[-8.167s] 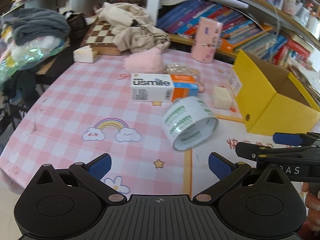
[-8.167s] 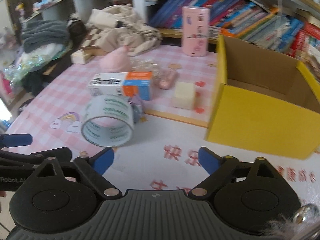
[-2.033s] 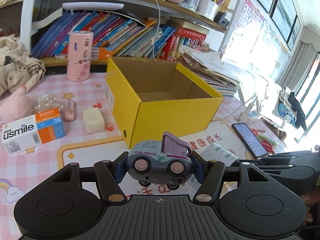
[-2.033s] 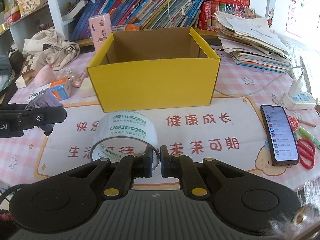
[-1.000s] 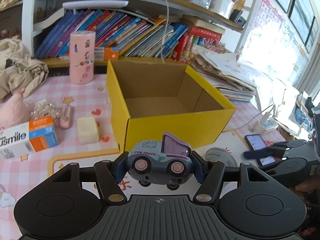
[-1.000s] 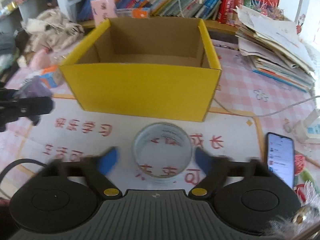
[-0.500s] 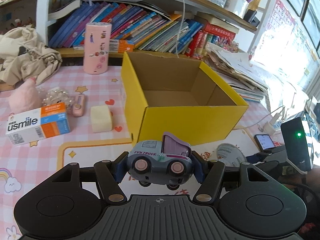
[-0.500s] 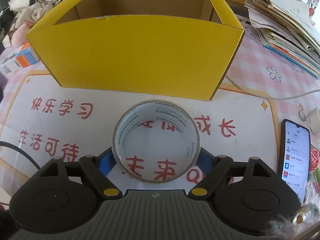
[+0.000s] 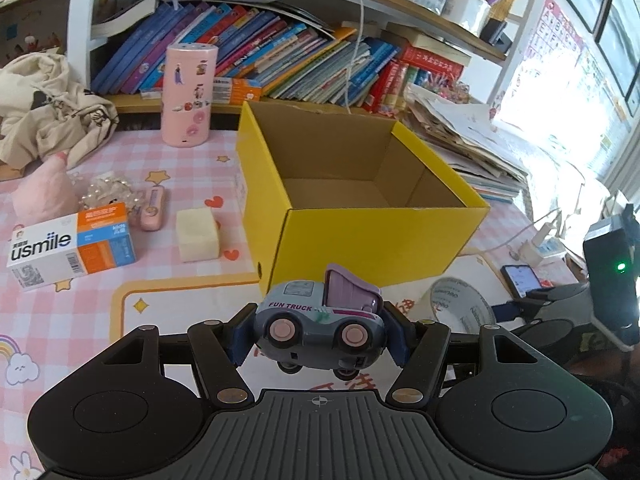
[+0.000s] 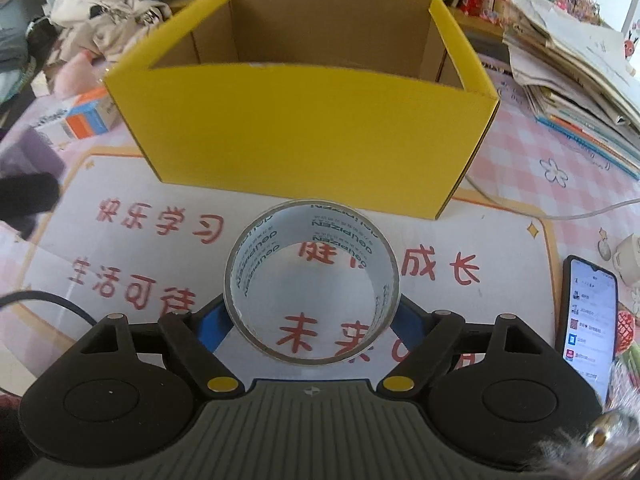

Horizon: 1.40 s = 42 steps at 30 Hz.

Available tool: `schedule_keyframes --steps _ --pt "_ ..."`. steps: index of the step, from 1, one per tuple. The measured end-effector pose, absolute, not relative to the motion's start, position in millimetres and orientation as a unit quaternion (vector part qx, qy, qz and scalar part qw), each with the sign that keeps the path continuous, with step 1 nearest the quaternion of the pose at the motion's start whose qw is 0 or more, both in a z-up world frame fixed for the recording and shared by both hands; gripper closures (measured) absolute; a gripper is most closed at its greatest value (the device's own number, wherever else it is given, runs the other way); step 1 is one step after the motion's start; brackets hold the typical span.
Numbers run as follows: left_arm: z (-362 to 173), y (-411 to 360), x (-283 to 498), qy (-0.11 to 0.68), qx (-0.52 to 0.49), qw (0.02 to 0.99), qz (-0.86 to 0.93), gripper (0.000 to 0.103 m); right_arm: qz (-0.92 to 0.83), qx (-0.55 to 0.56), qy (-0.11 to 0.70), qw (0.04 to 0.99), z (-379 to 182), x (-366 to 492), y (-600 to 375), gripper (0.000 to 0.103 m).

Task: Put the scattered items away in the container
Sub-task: 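Carry the tape roll in the right gripper toward the yellow box while the left carries the truck, then lower the tape roll into the yellow box with the right gripper while the left lowers the truck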

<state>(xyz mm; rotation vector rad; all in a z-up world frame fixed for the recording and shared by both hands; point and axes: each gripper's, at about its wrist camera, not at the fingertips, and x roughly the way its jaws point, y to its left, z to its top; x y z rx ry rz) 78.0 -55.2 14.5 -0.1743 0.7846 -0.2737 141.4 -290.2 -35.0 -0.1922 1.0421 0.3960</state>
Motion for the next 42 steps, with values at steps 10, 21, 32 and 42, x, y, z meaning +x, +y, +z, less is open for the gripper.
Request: schedule_keyframes --steps 10,21,32,42 --pt "22 -56 74 0.368 -0.074 0.914 -0.157 0.039 0.2 -0.069 0.462 0.861 -1 124 -289 0.022" --pt "56 -58 91 0.31 -0.089 0.928 -0.188 0.039 0.21 -0.049 0.39 0.895 62 129 -299 0.022" --pt "71 -71 147 0.279 -0.075 0.941 -0.173 0.039 0.234 -0.123 0.346 0.9 76 188 -298 0.022" --pt "64 -91 210 0.317 -0.015 0.934 -0.161 0.039 0.296 -0.224 0.357 0.857 48 262 -285 0.022"
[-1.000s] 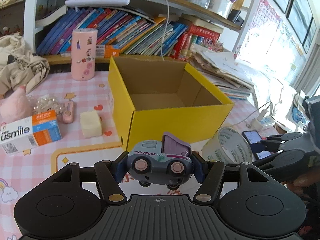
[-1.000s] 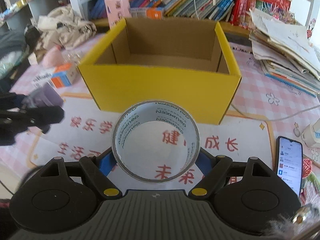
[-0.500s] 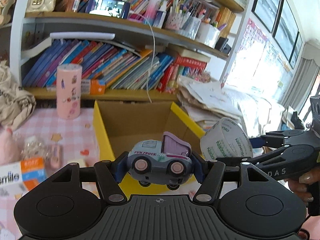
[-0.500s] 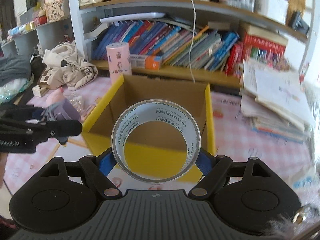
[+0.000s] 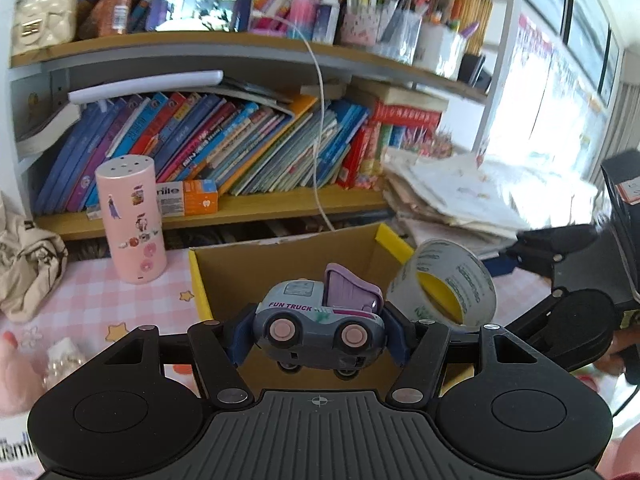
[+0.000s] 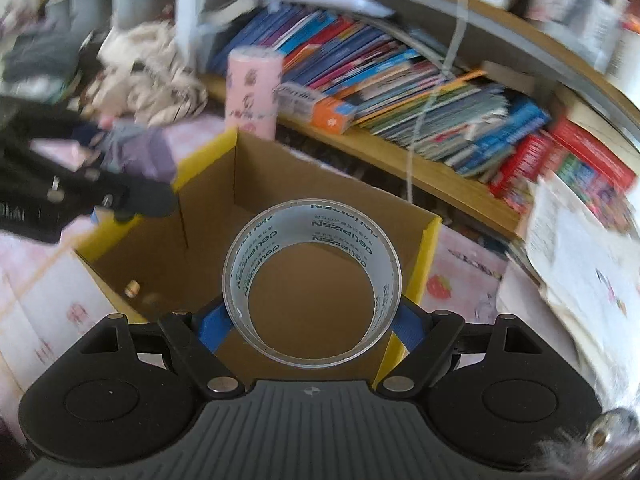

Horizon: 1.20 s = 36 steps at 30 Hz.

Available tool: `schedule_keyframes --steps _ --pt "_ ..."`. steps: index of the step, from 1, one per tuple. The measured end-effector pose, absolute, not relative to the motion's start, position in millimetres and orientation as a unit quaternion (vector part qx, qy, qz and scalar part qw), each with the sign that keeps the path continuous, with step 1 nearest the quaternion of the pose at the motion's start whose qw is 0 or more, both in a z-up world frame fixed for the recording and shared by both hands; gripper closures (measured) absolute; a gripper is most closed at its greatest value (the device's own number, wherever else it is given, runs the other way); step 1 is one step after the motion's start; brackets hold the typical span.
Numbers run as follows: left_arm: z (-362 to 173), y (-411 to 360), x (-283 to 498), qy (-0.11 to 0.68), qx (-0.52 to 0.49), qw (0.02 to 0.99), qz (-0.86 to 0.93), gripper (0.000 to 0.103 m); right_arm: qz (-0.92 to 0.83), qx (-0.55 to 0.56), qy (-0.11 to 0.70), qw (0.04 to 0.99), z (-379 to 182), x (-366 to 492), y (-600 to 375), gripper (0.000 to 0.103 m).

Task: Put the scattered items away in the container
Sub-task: 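Lower the tape roll into the yellow box with the right gripper while the left lowers the truck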

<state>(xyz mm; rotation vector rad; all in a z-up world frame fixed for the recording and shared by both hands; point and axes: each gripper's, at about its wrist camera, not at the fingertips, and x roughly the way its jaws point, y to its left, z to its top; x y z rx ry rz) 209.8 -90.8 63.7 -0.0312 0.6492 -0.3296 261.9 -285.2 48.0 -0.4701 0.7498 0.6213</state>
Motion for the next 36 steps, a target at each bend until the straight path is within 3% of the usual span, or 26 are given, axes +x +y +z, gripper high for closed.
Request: schedule_keyframes --steps 15,24,36 --pt "19 -131 289 0.416 0.109 0.89 -0.154 0.039 0.402 -0.448 0.338 0.723 -17 337 -236 0.022" --pt "-6 -135 308 0.46 0.138 0.867 -0.137 0.039 0.435 -0.479 0.352 0.676 -39 357 -220 0.022" --pt "-12 -144 311 0.461 0.181 0.859 -0.125 0.038 0.442 -0.475 0.363 0.669 -44 364 -213 0.022"
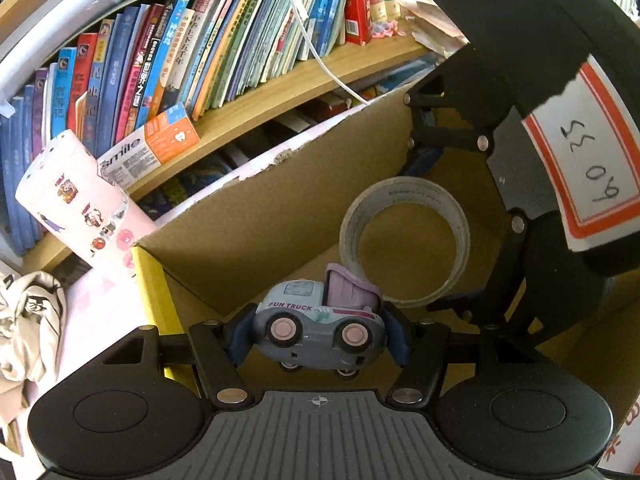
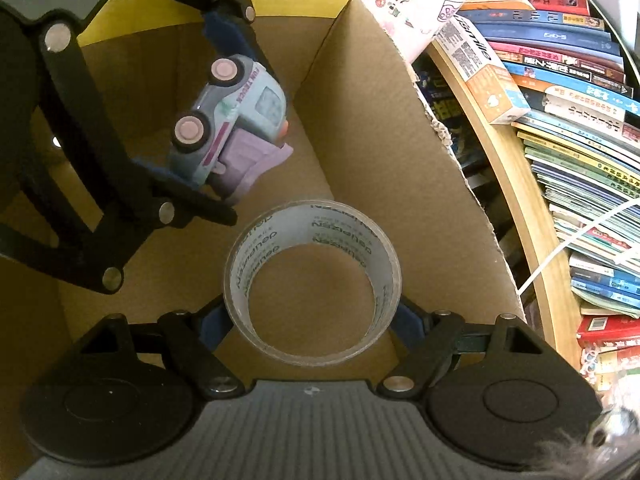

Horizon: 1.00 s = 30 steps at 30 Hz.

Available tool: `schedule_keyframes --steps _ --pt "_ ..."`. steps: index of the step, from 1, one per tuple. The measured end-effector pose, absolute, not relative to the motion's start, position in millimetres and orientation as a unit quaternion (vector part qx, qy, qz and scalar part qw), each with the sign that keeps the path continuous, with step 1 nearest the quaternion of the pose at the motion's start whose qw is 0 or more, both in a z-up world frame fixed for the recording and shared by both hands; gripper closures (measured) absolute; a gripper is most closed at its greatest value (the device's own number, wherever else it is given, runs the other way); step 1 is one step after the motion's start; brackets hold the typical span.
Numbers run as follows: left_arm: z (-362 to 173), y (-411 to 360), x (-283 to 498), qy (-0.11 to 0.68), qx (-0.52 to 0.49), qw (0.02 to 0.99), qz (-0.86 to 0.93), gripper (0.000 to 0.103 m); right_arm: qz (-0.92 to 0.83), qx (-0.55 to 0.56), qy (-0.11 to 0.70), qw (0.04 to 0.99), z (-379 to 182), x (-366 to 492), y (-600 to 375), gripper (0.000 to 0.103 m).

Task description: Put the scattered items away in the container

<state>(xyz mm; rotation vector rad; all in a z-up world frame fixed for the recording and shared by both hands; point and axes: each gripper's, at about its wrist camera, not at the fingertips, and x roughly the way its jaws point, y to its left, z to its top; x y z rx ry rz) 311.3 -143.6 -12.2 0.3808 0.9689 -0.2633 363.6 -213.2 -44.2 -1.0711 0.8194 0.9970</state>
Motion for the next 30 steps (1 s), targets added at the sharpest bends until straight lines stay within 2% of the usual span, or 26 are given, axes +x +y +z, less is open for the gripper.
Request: schedule_keyframes --steps 2,4,13,30 --pt "-10 -145 309 0.452 0.185 0.864 -0.123 0.037 0.441 -0.472 0.36 0.674 -43 363 -213 0.015" --pt "-7 -146 307 0.443 0.187 0.869 -0.118 0.028 0.437 -0.471 0.351 0.681 -41 363 -213 0.012" --pt "12 -153 285 0.404 0.19 0.888 -0.11 0.012 0.43 -0.457 0.331 0.705 -22 355 -220 0.01" --pt "65 -126 207 0.324 0.152 0.926 -0.12 0.006 0.358 -0.393 0.293 0.795 36 289 -249 0.011"
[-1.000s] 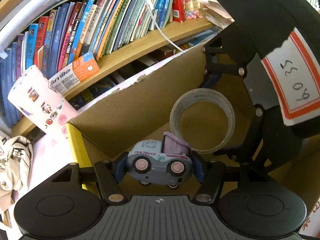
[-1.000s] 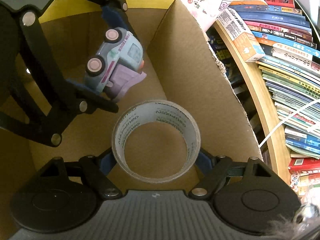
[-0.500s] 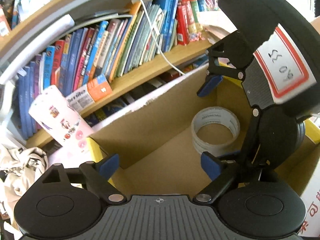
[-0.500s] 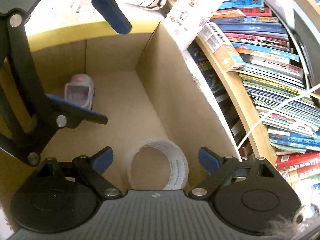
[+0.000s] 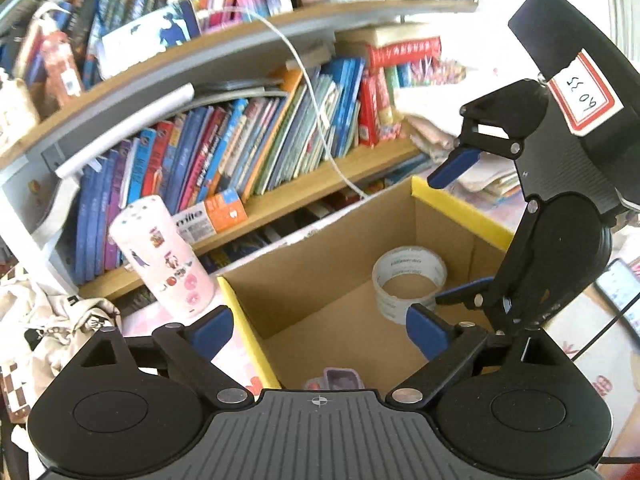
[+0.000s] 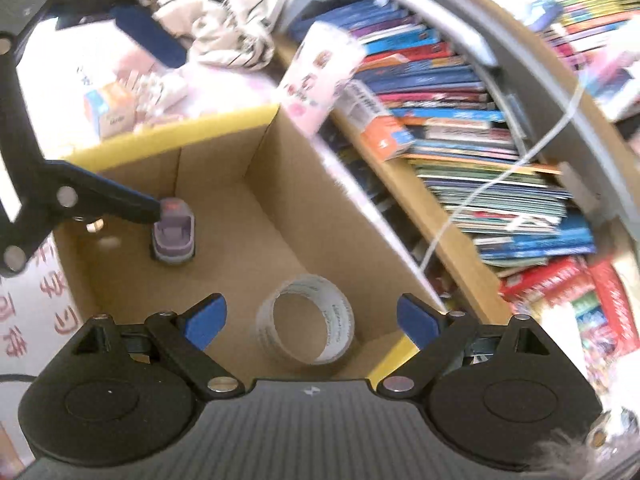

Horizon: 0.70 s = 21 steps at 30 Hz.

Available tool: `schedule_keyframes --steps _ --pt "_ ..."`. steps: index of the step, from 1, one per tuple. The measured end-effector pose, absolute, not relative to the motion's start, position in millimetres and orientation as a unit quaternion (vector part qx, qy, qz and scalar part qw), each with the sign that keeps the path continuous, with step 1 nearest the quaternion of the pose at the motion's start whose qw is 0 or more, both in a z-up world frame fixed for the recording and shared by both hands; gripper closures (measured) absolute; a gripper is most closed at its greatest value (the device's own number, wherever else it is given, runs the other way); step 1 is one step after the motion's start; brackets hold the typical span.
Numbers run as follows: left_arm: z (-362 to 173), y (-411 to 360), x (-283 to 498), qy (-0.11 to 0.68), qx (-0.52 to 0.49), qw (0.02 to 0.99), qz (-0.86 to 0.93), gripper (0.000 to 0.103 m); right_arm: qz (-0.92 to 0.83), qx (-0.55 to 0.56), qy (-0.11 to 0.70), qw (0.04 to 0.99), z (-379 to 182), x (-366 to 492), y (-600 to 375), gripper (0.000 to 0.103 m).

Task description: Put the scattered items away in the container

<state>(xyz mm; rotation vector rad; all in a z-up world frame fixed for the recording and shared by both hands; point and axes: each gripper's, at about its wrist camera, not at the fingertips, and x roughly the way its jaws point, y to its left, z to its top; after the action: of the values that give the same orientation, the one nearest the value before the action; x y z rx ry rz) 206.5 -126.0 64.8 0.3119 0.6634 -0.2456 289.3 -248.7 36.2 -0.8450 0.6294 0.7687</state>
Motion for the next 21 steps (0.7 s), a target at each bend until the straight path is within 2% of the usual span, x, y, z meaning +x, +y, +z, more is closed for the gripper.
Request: schedule_keyframes --steps 11,21 --pt "88 -94 131 0.278 0.128 0.939 -0.156 0.003 0.284 -0.333 0.287 0.852 69 211 -262 0.011" --pt "65 -45 91 0.314 0.05 0.939 -0.128 0.002 0.216 -0.248 0.328 0.886 55 148 -264 0.01"
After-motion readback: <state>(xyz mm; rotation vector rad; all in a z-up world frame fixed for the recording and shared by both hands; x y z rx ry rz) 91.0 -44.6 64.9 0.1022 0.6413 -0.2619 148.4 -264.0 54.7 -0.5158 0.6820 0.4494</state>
